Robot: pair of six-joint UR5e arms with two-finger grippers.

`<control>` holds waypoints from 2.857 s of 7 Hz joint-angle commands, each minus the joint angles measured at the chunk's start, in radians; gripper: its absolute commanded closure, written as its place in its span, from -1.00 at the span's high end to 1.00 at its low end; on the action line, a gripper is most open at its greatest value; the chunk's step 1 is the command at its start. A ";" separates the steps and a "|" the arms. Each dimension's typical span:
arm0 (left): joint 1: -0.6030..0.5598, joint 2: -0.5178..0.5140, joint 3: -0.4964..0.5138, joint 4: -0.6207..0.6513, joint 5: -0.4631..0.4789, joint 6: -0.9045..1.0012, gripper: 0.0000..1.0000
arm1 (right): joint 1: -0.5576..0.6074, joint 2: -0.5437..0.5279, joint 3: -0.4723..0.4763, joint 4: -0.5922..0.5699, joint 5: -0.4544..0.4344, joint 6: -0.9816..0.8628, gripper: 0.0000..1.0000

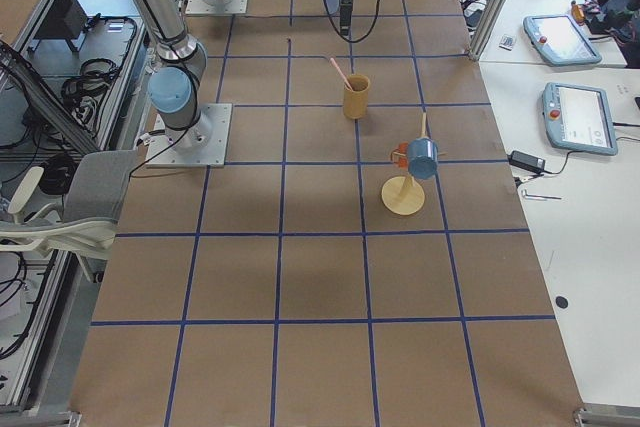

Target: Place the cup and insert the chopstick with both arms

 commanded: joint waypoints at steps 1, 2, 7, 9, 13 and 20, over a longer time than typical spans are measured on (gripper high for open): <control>0.000 0.001 -0.001 -0.001 0.001 0.000 1.00 | 0.000 -0.003 0.000 0.000 0.000 0.003 1.00; -0.003 0.001 -0.005 -0.001 0.001 0.000 1.00 | 0.000 -0.001 0.000 0.000 0.000 0.003 1.00; 0.001 0.001 -0.016 -0.001 -0.002 0.002 1.00 | 0.000 0.000 0.003 0.000 0.000 -0.002 1.00; 0.020 0.005 -0.114 0.034 -0.032 0.186 1.00 | 0.000 -0.007 0.000 0.008 0.000 0.015 1.00; 0.138 0.016 -0.402 0.253 -0.114 0.267 1.00 | -0.011 0.060 0.064 0.083 -0.006 0.023 1.00; 0.127 -0.130 -0.505 0.473 0.021 0.054 0.82 | -0.029 0.302 0.001 0.125 0.100 0.243 1.00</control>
